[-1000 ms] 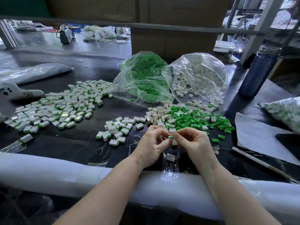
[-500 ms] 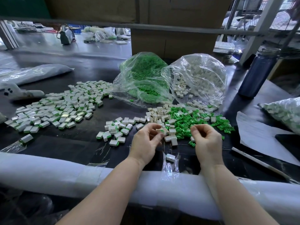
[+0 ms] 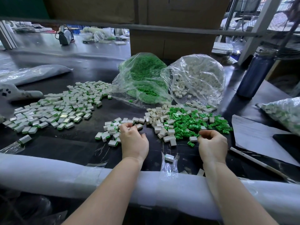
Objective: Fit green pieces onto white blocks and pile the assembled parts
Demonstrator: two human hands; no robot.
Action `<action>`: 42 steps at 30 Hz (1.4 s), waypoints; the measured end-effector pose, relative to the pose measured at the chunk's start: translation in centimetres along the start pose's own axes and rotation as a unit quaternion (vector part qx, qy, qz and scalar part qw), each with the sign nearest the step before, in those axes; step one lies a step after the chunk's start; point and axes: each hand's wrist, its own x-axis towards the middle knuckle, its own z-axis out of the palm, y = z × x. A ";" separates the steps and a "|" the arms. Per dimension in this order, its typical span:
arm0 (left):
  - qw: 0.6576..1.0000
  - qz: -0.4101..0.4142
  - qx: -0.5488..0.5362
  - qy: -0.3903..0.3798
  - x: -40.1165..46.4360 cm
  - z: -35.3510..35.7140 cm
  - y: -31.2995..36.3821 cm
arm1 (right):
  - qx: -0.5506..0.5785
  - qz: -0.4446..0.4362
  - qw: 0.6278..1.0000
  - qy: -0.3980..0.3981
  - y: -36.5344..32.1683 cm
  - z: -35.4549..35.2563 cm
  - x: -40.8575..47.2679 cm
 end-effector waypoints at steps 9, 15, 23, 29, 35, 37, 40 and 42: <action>0.992 0.096 0.086 0.015 -0.7 0.2 0.4 | -0.154 0.001 0.985 -0.082 -0.7 0.1 -0.6; 0.955 0.264 0.079 -0.112 -1.4 0.8 0.6 | -0.199 -0.054 0.974 -0.088 -0.4 0.2 -0.8; 0.956 0.257 0.077 -0.120 -1.3 0.9 0.6 | -0.196 -0.085 0.974 -0.079 -0.3 0.5 -0.9; 0.961 0.228 0.070 -0.139 -1.2 0.8 0.7 | -0.220 -0.082 0.969 -0.076 -0.1 0.6 -0.8; 0.961 0.210 0.070 -0.166 -1.1 0.7 0.7 | -0.197 -0.088 0.974 -0.070 -0.4 0.4 -1.1; 0.962 0.210 0.055 -0.165 -1.2 0.6 0.8 | -0.173 -0.093 0.978 -0.071 -0.6 0.3 -1.1; 0.961 0.220 0.013 -0.166 -1.4 0.3 0.9 | -0.131 -0.109 0.983 -0.067 -0.6 0.3 -1.3; 0.957 0.231 -0.009 -0.177 -1.5 0.3 1.0 | -0.110 -0.111 0.985 -0.067 -0.6 0.3 -1.2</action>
